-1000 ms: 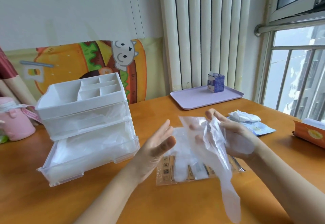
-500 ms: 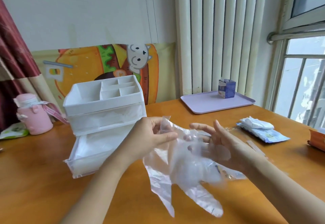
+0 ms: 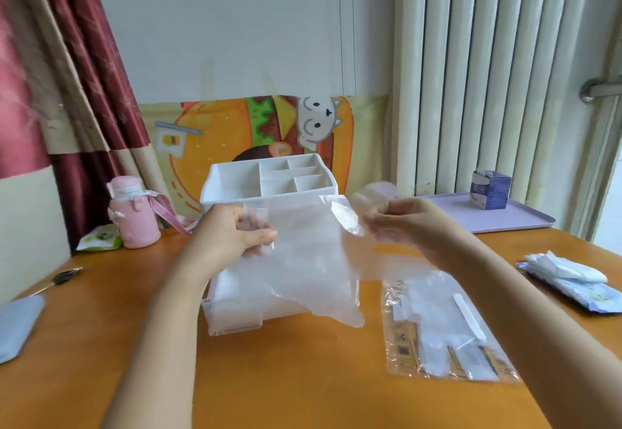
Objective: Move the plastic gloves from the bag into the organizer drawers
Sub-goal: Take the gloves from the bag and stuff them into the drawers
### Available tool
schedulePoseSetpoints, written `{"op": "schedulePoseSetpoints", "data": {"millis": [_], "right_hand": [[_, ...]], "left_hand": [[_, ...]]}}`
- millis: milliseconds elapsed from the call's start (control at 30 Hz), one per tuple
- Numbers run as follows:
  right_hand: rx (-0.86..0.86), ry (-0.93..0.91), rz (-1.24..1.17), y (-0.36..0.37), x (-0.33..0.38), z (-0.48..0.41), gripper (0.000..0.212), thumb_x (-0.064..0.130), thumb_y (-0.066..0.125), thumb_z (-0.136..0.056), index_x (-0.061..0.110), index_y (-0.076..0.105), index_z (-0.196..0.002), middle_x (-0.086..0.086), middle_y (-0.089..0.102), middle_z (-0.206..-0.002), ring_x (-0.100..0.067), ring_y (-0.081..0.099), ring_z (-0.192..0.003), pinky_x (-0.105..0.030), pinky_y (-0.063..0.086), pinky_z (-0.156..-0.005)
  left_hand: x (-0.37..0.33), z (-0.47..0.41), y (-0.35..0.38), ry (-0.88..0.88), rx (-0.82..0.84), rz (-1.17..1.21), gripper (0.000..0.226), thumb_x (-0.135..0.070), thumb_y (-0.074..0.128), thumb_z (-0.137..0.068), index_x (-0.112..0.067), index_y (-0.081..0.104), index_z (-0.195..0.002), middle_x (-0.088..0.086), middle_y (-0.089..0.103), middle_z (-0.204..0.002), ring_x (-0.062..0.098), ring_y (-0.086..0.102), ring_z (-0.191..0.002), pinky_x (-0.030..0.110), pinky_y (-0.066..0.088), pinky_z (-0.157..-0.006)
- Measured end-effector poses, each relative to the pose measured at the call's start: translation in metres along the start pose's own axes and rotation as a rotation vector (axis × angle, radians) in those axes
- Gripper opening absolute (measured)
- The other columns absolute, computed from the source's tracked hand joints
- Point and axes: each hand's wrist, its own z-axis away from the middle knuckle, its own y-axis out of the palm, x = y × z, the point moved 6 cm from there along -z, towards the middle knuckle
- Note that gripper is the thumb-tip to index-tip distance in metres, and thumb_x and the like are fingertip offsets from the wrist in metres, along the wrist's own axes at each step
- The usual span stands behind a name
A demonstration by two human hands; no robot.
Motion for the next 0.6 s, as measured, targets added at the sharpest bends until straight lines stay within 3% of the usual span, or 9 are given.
{"op": "schedulePoseSetpoints", "data": {"millis": [100,167,233,267,333,367,433,533,600], "right_hand": [[-0.124,-0.090,0.228,0.014,0.015,-0.023,0.016,0.020,0.076,-0.078,0.010,0.070,-0.067,0.003,0.062,-0.056,-0.009,0.054,-0.056,-0.018,0.042,-0.058],[-0.190,-0.130,0.337,0.025,0.022,-0.034,0.014,0.017,0.074,-0.079,0.015,0.069,-0.066,0.007,0.060,-0.052,-0.003,0.052,-0.047,-0.010,0.035,-0.044],[-0.243,-0.155,0.452,0.036,0.026,-0.042,0.008,0.013,0.071,-0.080,0.016,0.069,-0.073,0.007,0.061,-0.059,0.001,0.053,-0.048,-0.007,0.033,-0.041],[-0.275,-0.147,0.514,0.042,0.026,-0.044,0.006,0.010,0.067,-0.081,0.016,0.069,-0.082,0.006,0.063,-0.070,-0.002,0.056,-0.058,-0.010,0.036,-0.047],[-0.402,-0.150,0.575,0.047,0.026,-0.038,0.025,0.001,0.056,-0.082,0.012,0.059,-0.104,0.000,0.053,-0.098,-0.017,0.055,-0.085,-0.022,0.041,-0.067],[-0.469,-0.213,0.568,0.053,0.029,-0.031,0.032,-0.004,0.050,-0.079,0.010,0.052,-0.107,-0.001,0.045,-0.104,-0.022,0.050,-0.092,-0.027,0.040,-0.074],[-0.507,-0.479,0.596,0.074,0.042,-0.009,0.036,-0.009,0.046,-0.072,0.009,0.049,-0.103,-0.004,0.041,-0.106,-0.025,0.046,-0.092,-0.033,0.039,-0.076],[-0.061,-0.585,0.743,0.124,0.041,0.001,0.029,-0.004,0.050,-0.082,0.016,0.061,-0.099,0.000,0.053,-0.107,-0.019,0.053,-0.084,-0.034,0.045,-0.074],[0.254,-0.433,0.896,0.141,0.021,-0.004,0.036,0.003,0.048,-0.090,0.020,0.062,-0.118,0.002,0.052,-0.128,-0.016,0.054,-0.107,-0.027,0.042,-0.093]], "left_hand": [[0.019,-0.002,-0.015,-0.101,-0.008,-0.133,0.016,-0.012,0.074,-0.083,-0.003,0.066,-0.073,0.008,0.072,-0.065,0.011,0.060,-0.049,0.024,0.050,-0.057],[0.026,-0.003,-0.020,-0.138,-0.038,-0.207,0.026,-0.018,0.072,-0.085,-0.005,0.064,-0.064,0.002,0.067,-0.054,0.007,0.055,-0.042,0.021,0.046,-0.053],[0.029,-0.004,-0.026,-0.179,-0.091,-0.257,0.031,-0.022,0.073,-0.085,-0.004,0.062,-0.062,0.000,0.060,-0.048,0.010,0.050,-0.040,0.021,0.042,-0.047],[0.031,-0.003,-0.029,-0.200,-0.122,-0.301,0.033,-0.025,0.074,-0.084,-0.003,0.061,-0.062,0.001,0.058,-0.049,0.012,0.049,-0.042,0.023,0.038,-0.047],[0.032,-0.003,-0.033,-0.227,-0.161,-0.457,0.038,-0.032,0.075,-0.081,-0.003,0.057,-0.064,0.007,0.062,-0.065,0.016,0.049,-0.051,0.027,0.033,-0.049],[0.033,-0.004,-0.033,-0.239,-0.158,-0.545,0.039,-0.035,0.075,-0.080,-0.004,0.056,-0.065,0.010,0.062,-0.076,0.018,0.049,-0.058,0.028,0.031,-0.050],[0.035,-0.004,-0.029,-0.266,-0.129,-0.651,0.040,-0.037,0.075,-0.079,-0.005,0.055,-0.068,0.008,0.056,-0.072,0.020,0.048,-0.061,0.029,0.028,-0.049],[0.036,-0.005,-0.023,-0.300,-0.112,-0.704,0.038,-0.040,0.075,-0.079,-0.006,0.059,-0.071,0.009,0.051,-0.062,0.021,0.051,-0.057,0.032,0.033,-0.046],[0.038,-0.004,-0.021,-0.300,-0.111,-0.729,0.042,-0.040,0.076,-0.078,0.000,0.065,-0.087,0.017,0.057,-0.075,0.028,0.062,-0.073,0.038,0.045,-0.057]]}}
